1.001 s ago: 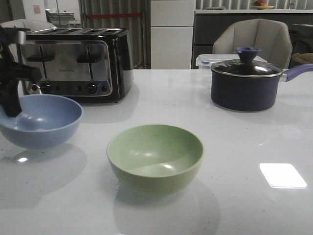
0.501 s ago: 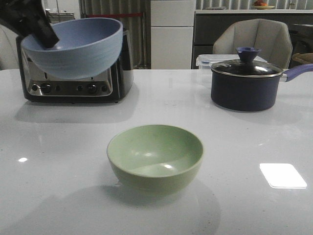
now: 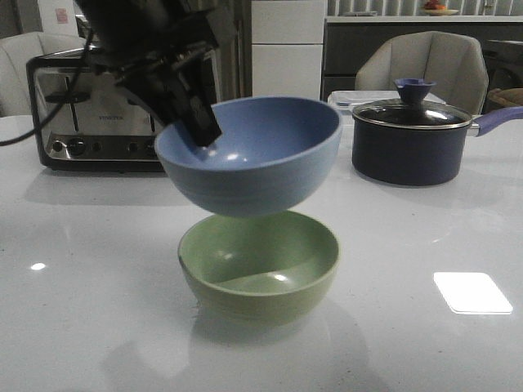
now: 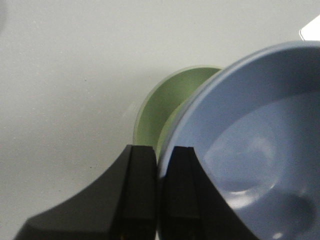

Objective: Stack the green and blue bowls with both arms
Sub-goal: 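Lift the blue bowl and carry it over the green bowl, then lower the blue bowl into the green bowl and release it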

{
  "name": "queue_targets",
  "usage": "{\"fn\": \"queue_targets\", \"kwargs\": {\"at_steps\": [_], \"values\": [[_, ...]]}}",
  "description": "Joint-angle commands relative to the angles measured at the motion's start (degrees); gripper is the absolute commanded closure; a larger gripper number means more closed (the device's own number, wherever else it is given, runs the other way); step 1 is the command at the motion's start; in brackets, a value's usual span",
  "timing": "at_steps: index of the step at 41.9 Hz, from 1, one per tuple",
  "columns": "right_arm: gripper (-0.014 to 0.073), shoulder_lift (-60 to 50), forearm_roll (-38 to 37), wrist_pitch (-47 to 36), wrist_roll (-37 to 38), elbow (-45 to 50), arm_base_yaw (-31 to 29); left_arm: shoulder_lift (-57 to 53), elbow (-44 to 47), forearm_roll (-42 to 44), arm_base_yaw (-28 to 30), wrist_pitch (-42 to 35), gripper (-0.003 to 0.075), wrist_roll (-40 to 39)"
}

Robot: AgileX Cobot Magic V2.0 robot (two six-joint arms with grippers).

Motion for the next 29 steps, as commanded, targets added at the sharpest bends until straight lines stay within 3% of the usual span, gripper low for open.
{"fn": "queue_targets", "kwargs": {"at_steps": [1, 22, 25, 29], "values": [[0.0178, -0.2, 0.1, -3.2, -0.4, -1.5, 0.0, -0.5, -1.9, -1.9, -0.5, -2.3, 0.0627, -0.1], [0.0178, -0.2, 0.1, -3.2, -0.4, -1.5, 0.0, 7.6, -1.9, -3.2, -0.5, -3.9, 0.0623, 0.1], [0.0178, -0.2, 0.1, -3.2, -0.4, -1.5, 0.0, 7.6, -1.9, -3.2, -0.5, -4.3, 0.0580, 0.3], [0.0178, -0.2, 0.1, -3.2, -0.4, -1.5, 0.0, 7.6, -2.0, -3.5, -0.5, -4.3, 0.0454, 0.4]]}}
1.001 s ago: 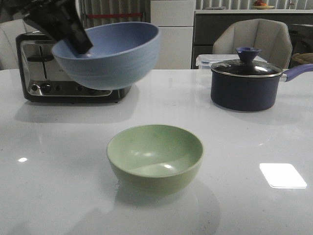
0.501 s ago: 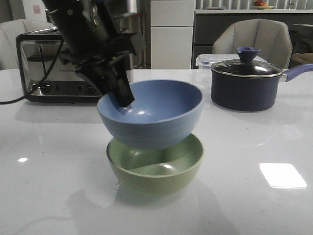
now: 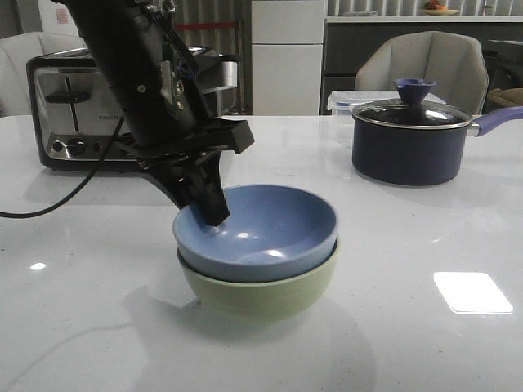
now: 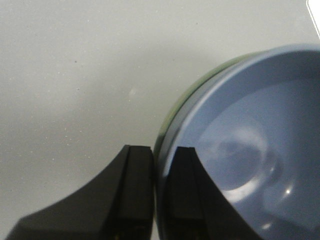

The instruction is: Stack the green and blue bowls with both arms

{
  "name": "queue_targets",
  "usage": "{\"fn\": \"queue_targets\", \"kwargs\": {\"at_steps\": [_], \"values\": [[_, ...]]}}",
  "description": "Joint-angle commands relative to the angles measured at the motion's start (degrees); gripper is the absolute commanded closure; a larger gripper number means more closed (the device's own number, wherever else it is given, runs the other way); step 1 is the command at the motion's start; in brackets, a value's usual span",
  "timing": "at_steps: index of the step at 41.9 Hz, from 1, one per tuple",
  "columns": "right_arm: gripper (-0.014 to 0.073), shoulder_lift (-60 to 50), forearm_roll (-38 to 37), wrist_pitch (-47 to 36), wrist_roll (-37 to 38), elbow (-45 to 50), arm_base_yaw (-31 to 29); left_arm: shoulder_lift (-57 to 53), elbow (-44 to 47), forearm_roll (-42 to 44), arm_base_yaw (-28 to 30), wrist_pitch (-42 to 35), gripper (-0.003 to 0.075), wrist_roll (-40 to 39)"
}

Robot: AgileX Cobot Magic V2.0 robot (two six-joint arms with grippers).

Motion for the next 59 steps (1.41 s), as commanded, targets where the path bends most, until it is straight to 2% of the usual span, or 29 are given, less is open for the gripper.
{"fn": "queue_targets", "kwargs": {"at_steps": [1, 4, 7, 16, 27, 44, 59], "values": [[0.0178, -0.2, 0.1, -3.2, -0.4, -1.5, 0.0, -3.1, -1.8, -2.5, -0.4, -1.0, 0.0426, 0.3], [0.0178, -0.2, 0.1, -3.2, -0.4, -1.5, 0.0, -3.1, -1.8, -3.0, -0.4, -0.7, 0.0340, 0.3], [0.0178, -0.2, 0.1, -3.2, -0.4, -1.5, 0.0, -3.2, -2.0, -3.6, -0.4, -0.1, 0.0296, 0.3], [0.0178, -0.2, 0.1, -3.2, -0.4, -1.5, 0.0, -9.0, -2.0, -4.1, -0.4, -0.2, 0.0295, 0.5], [0.0178, -0.2, 0.1, -3.3, -0.4, -1.5, 0.0, -24.5, 1.2, -1.6, -2.2, -0.1, 0.0295, 2.3], [0.0178, -0.1, -0.4, -2.8, -0.4, -1.5, 0.0, -51.2, 20.8, 9.8, -3.5, -3.6, 0.0295, 3.1], [0.0178, 0.2, -8.0, -4.1, 7.4, 2.3, -0.4, -67.6, 37.0, 10.1, -3.4, -10.5, 0.0295, 2.6]]}}
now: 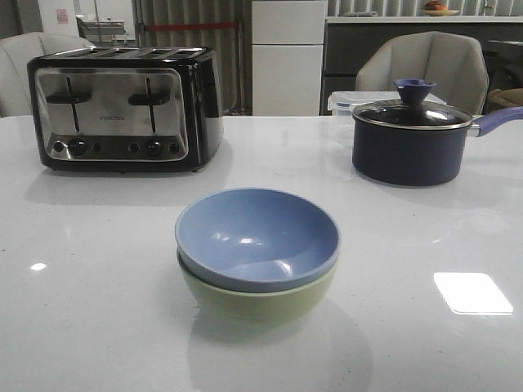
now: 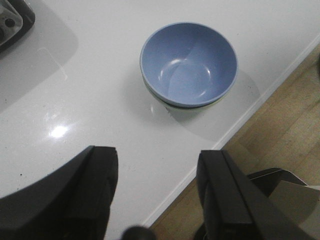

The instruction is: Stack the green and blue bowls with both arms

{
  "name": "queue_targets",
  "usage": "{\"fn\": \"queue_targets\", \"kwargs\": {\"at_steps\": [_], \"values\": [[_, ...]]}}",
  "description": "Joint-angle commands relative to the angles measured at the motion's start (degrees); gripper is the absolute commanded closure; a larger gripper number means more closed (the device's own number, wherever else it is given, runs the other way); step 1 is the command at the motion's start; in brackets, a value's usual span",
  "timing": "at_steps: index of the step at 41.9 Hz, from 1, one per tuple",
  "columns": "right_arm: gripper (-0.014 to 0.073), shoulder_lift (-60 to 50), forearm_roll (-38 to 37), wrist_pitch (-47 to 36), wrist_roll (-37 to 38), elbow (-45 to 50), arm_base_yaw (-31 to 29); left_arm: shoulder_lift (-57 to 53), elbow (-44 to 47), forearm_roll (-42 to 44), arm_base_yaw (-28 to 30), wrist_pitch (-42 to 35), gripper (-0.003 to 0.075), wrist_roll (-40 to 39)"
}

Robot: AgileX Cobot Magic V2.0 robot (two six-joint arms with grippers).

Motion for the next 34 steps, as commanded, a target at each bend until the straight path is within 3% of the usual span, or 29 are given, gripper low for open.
{"fn": "queue_targets", "kwargs": {"at_steps": [1, 10, 21, 26, 34], "values": [[0.0178, 0.2, -1.1, -4.0, 1.4, -0.4, -0.3, -3.5, 1.3, -0.6, -0.3, -5.9, 0.0295, -0.4], [0.0193, 0.2, -1.1, -4.4, 2.5, 0.7, -0.3, -4.4, 3.2, -0.2, -0.2, -7.3, 0.0304, -0.4], [0.0438, 0.2, -1.1, -4.3, 4.0, 1.0, -0.3, -4.4, 3.2, -0.2, -0.2, -7.4, 0.0526, -0.4], [0.0505, 0.2, -1.1, -4.2, 4.0, 1.0, -0.3, -4.4, 3.2, -0.2, -0.2, -7.4, 0.0626, -0.4], [0.0539, 0.2, -1.2, -4.5, 4.0, 1.0, -0.3, -4.4, 3.2, -0.4, -0.2, -7.4, 0.0627, -0.4]]}}
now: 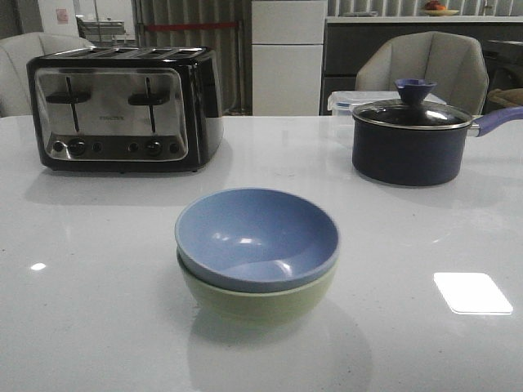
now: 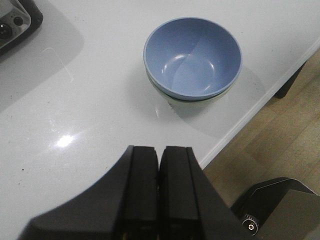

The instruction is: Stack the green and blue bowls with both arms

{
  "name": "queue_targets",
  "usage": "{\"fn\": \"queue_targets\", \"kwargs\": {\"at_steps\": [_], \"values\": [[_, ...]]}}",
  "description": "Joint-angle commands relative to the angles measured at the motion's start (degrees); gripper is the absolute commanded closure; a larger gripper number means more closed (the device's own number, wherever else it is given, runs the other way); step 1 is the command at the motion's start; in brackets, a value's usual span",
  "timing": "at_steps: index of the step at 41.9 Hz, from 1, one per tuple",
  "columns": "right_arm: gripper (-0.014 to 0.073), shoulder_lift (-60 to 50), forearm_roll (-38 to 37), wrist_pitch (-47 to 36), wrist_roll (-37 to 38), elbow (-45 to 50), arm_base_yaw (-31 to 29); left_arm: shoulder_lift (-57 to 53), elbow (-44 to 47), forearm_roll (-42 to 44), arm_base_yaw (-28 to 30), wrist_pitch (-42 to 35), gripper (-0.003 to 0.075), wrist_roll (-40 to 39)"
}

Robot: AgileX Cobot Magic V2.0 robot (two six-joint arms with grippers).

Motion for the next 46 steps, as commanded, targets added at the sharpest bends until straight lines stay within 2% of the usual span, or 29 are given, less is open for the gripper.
{"fn": "queue_targets", "kwargs": {"at_steps": [1, 25, 28, 33, 40, 46], "values": [[0.0539, 0.2, -0.5, -3.9, 0.2, -1.5, -0.3, -0.1, -1.6, -0.8, -0.2, -3.9, 0.0627, -0.4], [0.0539, 0.2, -0.4, -3.8, 0.2, -1.5, -0.3, -1.5, -1.4, -0.7, 0.2, -4.1, 0.0627, -0.4], [0.0539, 0.2, -0.4, -3.8, 0.2, -1.5, -0.3, -3.8, -1.2, -1.9, 3.0, -4.2, 0.0627, -0.4], [0.0539, 0.2, -0.4, -3.7, 0.2, -1.5, -0.3, -11.5, 1.2, -1.6, 11.3, -7.3, 0.0627, -0.4], [0.0539, 0.2, -0.4, -3.7, 0.2, -1.5, -0.3, -25.1, 8.7, -1.3, 24.0, -13.9, 0.0627, -0.4], [0.0539, 0.2, -0.4, -3.7, 0.2, -1.5, -0.3, -33.5, 15.9, -2.0, 30.4, -18.2, 0.0627, -0.7]]}}
